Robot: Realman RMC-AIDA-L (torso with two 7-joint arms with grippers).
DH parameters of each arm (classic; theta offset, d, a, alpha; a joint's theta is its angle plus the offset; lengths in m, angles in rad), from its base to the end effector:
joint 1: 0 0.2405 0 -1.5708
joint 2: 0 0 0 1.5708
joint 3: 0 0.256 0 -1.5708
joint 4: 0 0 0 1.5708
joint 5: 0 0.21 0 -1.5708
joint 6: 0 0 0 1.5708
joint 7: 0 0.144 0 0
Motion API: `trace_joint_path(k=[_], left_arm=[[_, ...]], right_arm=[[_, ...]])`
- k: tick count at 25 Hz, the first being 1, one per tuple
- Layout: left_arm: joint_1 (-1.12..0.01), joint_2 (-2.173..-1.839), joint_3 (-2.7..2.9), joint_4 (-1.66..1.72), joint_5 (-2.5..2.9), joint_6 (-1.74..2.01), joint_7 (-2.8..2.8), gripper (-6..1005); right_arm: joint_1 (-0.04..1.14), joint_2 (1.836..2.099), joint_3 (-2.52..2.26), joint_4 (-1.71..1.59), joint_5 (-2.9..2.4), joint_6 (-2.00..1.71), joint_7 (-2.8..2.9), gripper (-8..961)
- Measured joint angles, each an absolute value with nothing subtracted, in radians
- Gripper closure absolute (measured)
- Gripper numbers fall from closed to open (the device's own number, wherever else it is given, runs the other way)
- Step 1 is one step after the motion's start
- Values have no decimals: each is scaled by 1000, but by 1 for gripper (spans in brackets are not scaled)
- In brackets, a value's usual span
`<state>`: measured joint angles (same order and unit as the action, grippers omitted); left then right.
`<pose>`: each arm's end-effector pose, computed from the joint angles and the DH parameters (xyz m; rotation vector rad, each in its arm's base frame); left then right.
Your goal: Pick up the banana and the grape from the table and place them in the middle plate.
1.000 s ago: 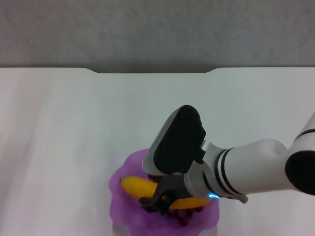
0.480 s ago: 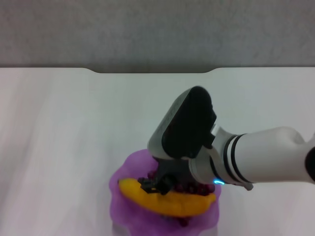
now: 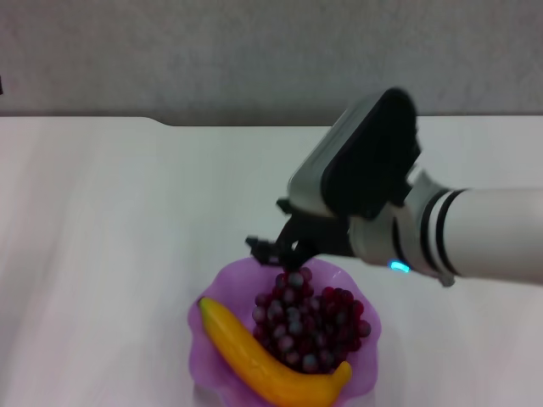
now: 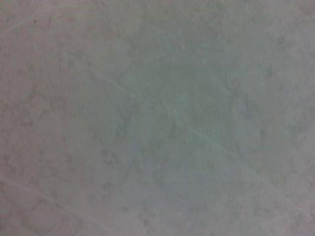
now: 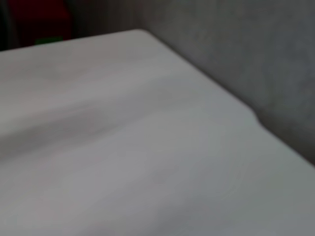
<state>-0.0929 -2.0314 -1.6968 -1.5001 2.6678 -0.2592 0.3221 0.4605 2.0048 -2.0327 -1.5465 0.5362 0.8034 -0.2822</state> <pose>-0.2594 0.3710 0.1252 -1.5766 -0.6637 -0.3272 0.1051 0.3333 -0.0752 -2.5368 0.4044 0.0059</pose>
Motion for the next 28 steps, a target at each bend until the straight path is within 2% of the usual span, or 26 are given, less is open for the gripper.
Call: trace_joint_path(k=[7, 14, 28], left_arm=[[-92, -2032, -1664, -1500, 2668, -242, 322, 168], [-79, -2031, -1592, -1499, 2676, -148, 327, 168], [46, -2030, -1405, -1470, 2672, 283, 396, 168]], right_arm=[[391, 2004, -1940, -1606, 512, 720, -288, 291], [252, 2006, -1854, -1659, 501, 528, -294, 291], [-15, 2010, -1770, -1532, 554, -84, -248, 293]])
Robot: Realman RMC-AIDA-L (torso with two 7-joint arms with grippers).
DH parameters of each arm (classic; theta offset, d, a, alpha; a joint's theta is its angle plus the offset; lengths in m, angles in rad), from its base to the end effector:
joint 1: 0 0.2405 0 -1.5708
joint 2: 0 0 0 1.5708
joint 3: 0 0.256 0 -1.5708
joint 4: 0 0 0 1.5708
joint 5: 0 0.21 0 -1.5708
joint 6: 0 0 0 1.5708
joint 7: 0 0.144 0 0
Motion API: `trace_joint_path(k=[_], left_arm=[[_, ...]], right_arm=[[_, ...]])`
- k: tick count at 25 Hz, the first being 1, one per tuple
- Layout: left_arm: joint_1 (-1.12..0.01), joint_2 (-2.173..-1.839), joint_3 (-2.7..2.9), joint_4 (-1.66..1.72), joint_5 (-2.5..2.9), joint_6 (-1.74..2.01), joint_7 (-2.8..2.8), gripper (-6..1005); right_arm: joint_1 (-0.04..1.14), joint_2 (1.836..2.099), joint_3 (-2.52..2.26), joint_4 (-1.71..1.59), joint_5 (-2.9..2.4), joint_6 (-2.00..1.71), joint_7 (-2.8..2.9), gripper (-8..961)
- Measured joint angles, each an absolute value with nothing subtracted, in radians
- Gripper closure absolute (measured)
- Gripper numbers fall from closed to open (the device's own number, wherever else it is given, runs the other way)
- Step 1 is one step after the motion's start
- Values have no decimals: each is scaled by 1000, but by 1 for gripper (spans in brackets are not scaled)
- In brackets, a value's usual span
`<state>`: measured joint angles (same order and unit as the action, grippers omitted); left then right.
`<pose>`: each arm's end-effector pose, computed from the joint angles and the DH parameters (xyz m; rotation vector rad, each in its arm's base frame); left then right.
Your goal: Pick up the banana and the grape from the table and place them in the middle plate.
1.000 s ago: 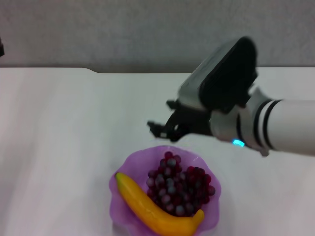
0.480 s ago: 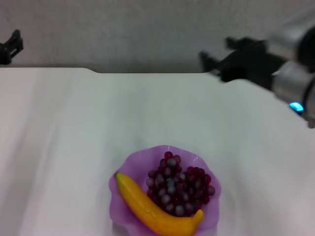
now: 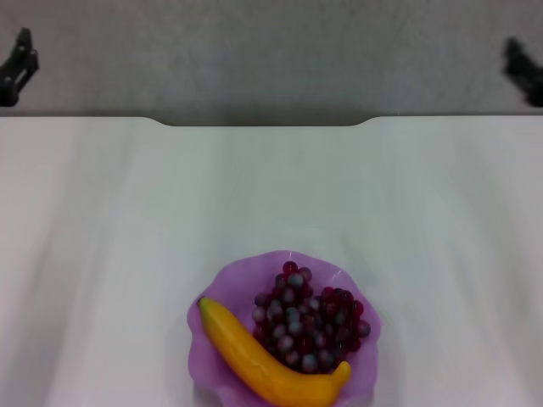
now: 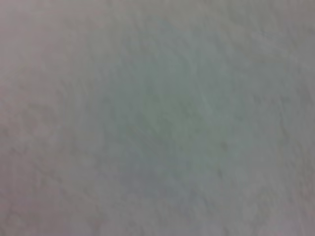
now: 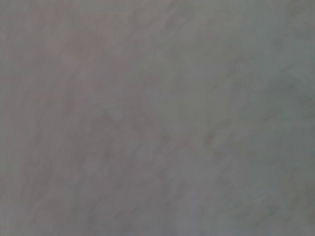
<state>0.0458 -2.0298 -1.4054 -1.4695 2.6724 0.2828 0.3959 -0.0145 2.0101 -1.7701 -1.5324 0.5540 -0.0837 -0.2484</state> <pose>-0.2272 0.3383 0.0917 -1.5235 -0.3324 -0.5087 0.2126 0.3448 0.0725 -1.6394 0.5722 0.6205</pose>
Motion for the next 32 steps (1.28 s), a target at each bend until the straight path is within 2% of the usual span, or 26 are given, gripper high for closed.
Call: trace_joint_path(k=[7, 12, 15, 22, 28, 32], left_arm=[[76, -2016, -1369, -1415, 2680, 473, 274, 168], [86, -1962, -1370, -1350, 2760, 573, 32, 168], [86, -1948, -1386, -1287, 2857, 627, -76, 168], [81, -1947, -1413, -1241, 2872, 632, -78, 168], [65, -1973, -1411, -1229, 2872, 631, -6, 168], [62, -1978, -1413, -1230, 2873, 629, 4, 168]], right_arm=[[-115, 2010, -1841, -1404, 571, -479, -240, 293], [-139, 2007, -1892, -1266, 567, -723, -219, 293], [-135, 2007, -1915, -1201, 561, -799, -218, 293], [-123, 2006, -1919, -1176, 560, -799, -218, 293], [-108, 2006, -1924, -1173, 560, -800, -218, 293], [-91, 2005, -1929, -1172, 560, -799, -218, 293]])
